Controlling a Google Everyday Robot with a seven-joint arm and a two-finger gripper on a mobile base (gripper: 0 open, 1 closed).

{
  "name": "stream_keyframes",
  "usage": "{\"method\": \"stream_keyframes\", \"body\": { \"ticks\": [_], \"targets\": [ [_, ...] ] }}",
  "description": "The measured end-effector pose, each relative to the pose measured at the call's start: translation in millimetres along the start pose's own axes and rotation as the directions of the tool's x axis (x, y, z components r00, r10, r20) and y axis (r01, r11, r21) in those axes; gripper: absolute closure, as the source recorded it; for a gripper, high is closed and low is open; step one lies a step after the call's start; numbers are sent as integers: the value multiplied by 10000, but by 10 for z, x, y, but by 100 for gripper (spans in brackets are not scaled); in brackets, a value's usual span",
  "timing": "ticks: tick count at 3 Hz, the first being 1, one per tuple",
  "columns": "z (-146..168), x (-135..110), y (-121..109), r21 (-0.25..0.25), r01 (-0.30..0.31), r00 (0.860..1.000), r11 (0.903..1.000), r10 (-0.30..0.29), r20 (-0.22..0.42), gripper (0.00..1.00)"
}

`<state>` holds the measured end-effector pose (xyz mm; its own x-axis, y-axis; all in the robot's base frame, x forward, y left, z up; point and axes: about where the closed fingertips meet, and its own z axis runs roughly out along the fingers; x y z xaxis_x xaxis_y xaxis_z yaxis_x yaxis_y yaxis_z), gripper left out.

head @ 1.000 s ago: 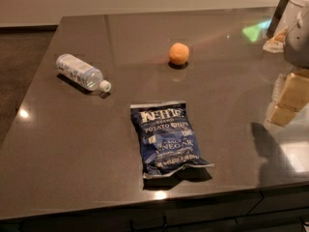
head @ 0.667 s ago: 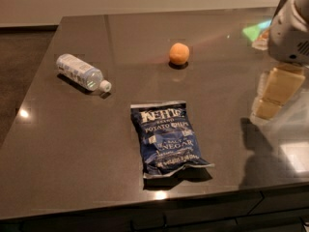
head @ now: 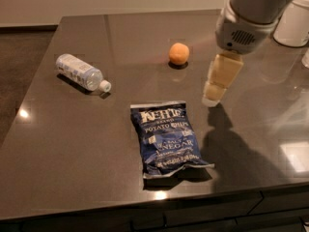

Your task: Move blue plastic bottle near blue chip bag

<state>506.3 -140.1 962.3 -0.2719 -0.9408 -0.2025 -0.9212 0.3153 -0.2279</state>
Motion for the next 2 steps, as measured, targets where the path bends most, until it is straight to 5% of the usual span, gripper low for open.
{"method": "stream_keyframes", "body": {
  "ticks": [2],
  "targets": [
    [314,-676,-277,173,-1124,9903,9935,1105,848,0]
  ]
}}
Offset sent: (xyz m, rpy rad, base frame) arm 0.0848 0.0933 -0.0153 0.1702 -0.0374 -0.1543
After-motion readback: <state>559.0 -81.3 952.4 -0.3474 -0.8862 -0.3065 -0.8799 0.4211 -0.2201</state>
